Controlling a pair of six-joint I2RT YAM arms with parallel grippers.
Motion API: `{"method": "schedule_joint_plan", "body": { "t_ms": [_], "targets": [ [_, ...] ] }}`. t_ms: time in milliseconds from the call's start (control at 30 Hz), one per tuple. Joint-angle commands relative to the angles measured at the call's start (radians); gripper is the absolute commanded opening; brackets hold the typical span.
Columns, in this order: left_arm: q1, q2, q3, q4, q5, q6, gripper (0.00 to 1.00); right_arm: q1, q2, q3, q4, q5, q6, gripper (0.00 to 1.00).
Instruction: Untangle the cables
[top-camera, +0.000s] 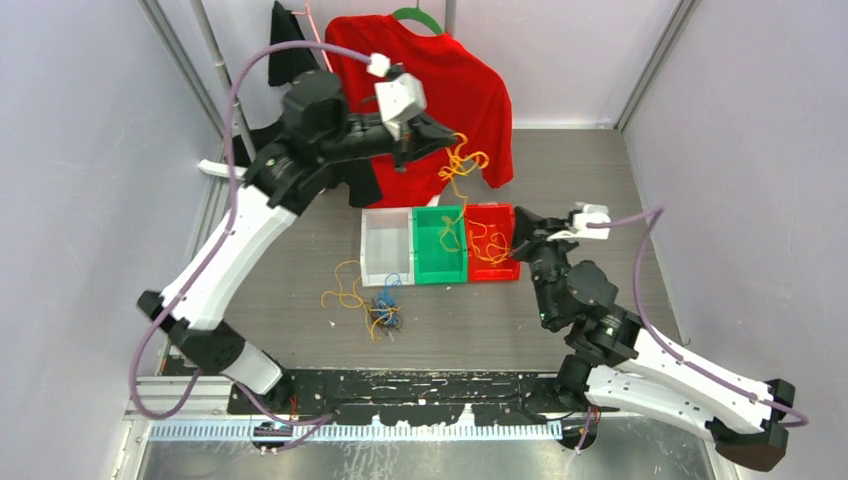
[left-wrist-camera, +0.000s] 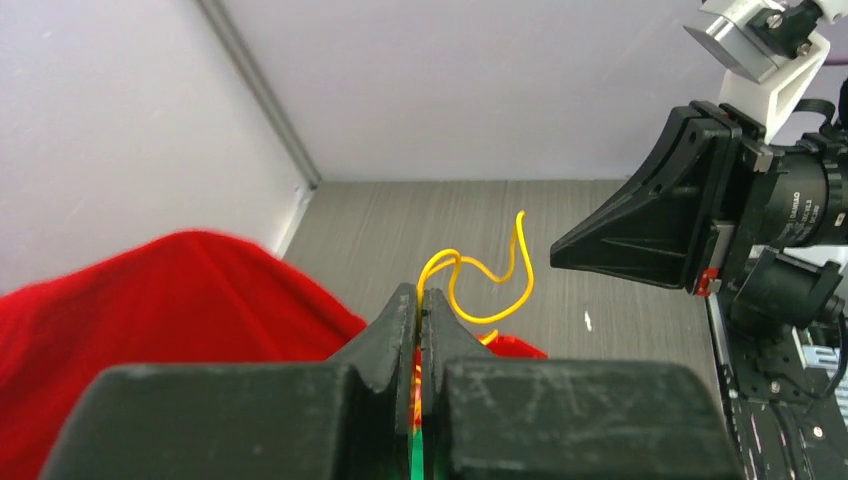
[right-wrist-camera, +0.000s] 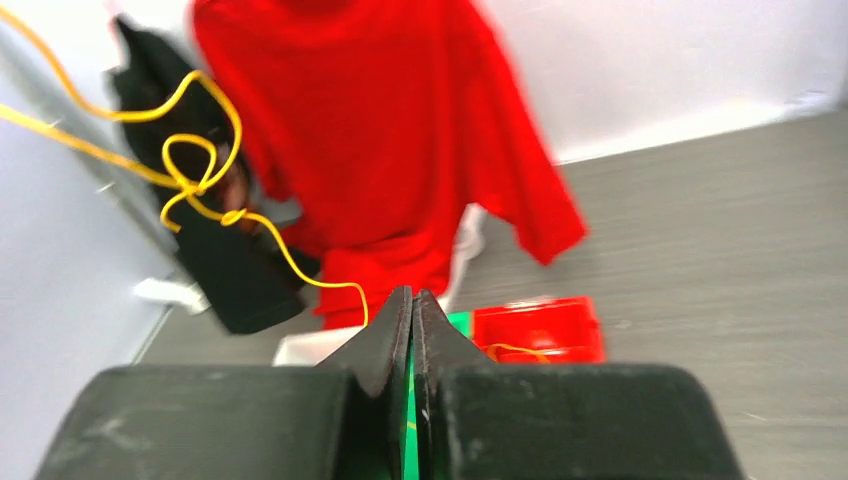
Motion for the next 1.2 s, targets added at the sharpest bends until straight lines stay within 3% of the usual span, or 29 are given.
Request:
{"method": "schedule_joint_plan", "body": {
  "t_ms": [0,167,333,567,933,1167],
  "targets": [
    [-0.087,0.094,0.187,0.039,-0.021,0.014,0.0,-0.037,-0.084,-0.031,-0.084,0.238,0.025,0.07],
    [-0.14,0.289,0.409,-0.014,-0.021,0.028,0.0,-0.052,-0.102,-0.031,-0.126,0.293,0.009,0.07],
    [-0.143,0.392,0.539,-0.023,-0.026,0.034,0.0,-0.056,-0.115,-0.036,-0.145,0.313,-0.024,0.06],
    [-0.143,0.399,0.462,0.044,-0.04,0.056,0.0,-0.071,-0.134,-0.06,-0.152,0.31,-0.021,0.06],
    [-0.144,0.367,0.212,0.066,-0.077,0.171,0.0,-0.085,-0.182,-0.088,-0.177,0.327,0.001,0.04],
    [-0.147,0.392,0.127,0.051,-0.179,0.293,0.0,-0.094,-0.163,-0.082,-0.2,0.33,0.026,0.03]
  ]
}}
